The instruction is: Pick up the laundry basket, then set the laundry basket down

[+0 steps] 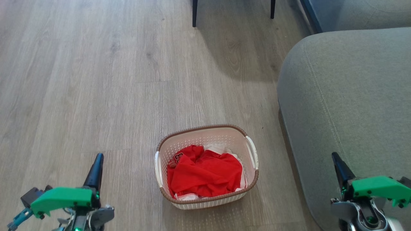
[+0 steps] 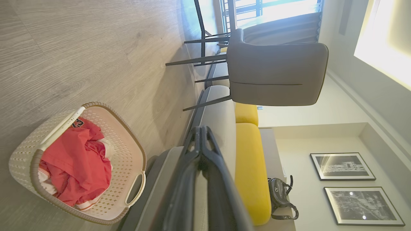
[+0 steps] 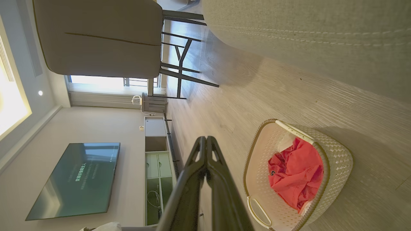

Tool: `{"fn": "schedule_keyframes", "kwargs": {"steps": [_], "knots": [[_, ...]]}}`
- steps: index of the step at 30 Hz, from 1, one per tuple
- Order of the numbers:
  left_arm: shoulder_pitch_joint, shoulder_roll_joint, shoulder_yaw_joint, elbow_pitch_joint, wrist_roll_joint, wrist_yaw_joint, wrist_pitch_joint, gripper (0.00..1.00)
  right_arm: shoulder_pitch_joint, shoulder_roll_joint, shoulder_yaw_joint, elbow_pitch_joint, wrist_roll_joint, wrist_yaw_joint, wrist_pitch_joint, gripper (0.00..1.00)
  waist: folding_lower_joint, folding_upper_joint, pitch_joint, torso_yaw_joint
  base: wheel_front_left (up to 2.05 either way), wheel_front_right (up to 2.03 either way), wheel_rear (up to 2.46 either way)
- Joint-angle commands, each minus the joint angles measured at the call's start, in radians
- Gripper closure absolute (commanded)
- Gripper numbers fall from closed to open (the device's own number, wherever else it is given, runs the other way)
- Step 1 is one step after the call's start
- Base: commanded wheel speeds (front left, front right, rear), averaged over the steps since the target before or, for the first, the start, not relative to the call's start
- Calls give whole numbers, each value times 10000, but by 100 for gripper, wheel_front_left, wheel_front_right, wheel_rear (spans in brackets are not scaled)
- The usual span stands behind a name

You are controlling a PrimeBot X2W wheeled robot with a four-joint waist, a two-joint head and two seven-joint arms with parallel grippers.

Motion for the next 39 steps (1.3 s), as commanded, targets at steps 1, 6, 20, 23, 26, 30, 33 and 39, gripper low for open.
{"fn": "schedule_keyframes", "kwargs": {"steps": [1, 6, 20, 23, 26, 30, 33, 39], "knots": [[-681, 136, 417, -284, -230, -116, 61, 100, -535, -154, 106, -313, 240, -13, 112, 100, 0, 0, 1, 0, 0, 0, 0], [-786, 133, 516, -251, -803, -197, 213, 100, -585, -153, 11, -306, 773, -14, 265, 100, 0, 0, 6, -4, 0, 0, 0], [-964, 112, 702, -196, -1743, -332, 484, 100, -671, -135, -170, -292, 1642, -15, 538, 100, 0, 0, 15, -11, 0, 0, 0], [-965, 105, 712, -195, -1735, -332, 491, 100, -672, -127, -182, -291, 1633, -15, 547, 100, 0, 0, 15, -11, 0, 0, 0], [-966, 98, 721, -195, -1727, -332, 499, 100, -673, -119, -193, -290, 1623, -15, 556, 100, 0, 0, 15, -11, 0, 0, 0], [-966, 90, 733, -194, -1717, -332, 508, 100, -674, -109, -206, -289, 1612, -15, 567, 100, 0, 0, 15, -11, 0, 0, 0], [-967, 84, 742, -194, -1710, -332, 515, 100, -675, -102, -217, -289, 1603, -15, 575, 100, 0, 0, 15, -11, 0, 0, 0], [-968, 74, 756, -193, -1698, -332, 527, 100, -676, -90, -233, -288, 1590, -15, 588, 100, 0, 0, 15, -11, 0, 0, 0]]}}
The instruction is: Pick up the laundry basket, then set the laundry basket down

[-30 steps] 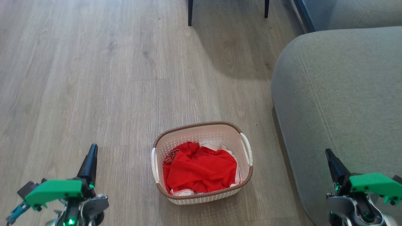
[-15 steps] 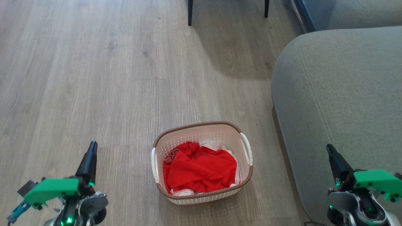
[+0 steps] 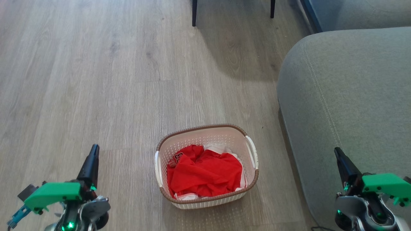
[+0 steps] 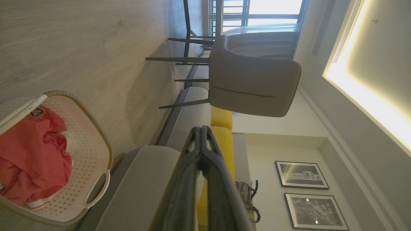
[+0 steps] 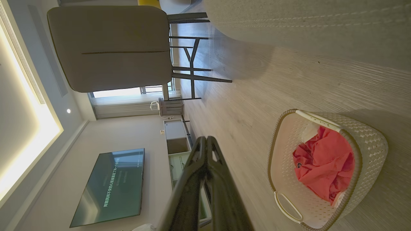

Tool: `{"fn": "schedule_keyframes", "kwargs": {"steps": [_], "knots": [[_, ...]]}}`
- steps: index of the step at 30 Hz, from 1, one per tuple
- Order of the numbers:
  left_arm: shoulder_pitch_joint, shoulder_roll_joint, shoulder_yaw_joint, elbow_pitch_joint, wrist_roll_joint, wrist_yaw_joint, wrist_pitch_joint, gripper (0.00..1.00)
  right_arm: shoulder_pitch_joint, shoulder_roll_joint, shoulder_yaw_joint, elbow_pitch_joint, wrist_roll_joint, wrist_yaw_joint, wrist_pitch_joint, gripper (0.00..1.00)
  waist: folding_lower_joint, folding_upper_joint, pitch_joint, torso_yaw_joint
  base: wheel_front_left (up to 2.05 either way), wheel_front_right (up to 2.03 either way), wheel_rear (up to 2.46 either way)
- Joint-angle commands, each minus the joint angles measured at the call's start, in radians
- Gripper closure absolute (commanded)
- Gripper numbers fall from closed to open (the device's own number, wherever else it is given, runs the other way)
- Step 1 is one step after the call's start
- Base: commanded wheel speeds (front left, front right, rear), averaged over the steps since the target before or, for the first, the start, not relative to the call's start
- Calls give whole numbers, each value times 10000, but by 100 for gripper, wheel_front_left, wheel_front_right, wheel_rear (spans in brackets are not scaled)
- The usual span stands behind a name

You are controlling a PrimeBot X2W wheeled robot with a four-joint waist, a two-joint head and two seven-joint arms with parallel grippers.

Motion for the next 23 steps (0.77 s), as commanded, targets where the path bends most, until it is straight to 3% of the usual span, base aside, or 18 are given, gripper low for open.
{"fn": "schedule_keyframes", "kwargs": {"steps": [1, 23], "knots": [[-595, 84, 429, -293, 30, -67, 76, 100, -473, -90, 142, -318, -12, -15, 75, 100, 0, 0, -1, 0, 0, 0, 0], [-599, 45, 483, -291, 75, -67, 120, 100, -479, -45, 78, -314, -65, -15, 126, 100, 0, 0, -1, 0, 0, 0, 0]]}}
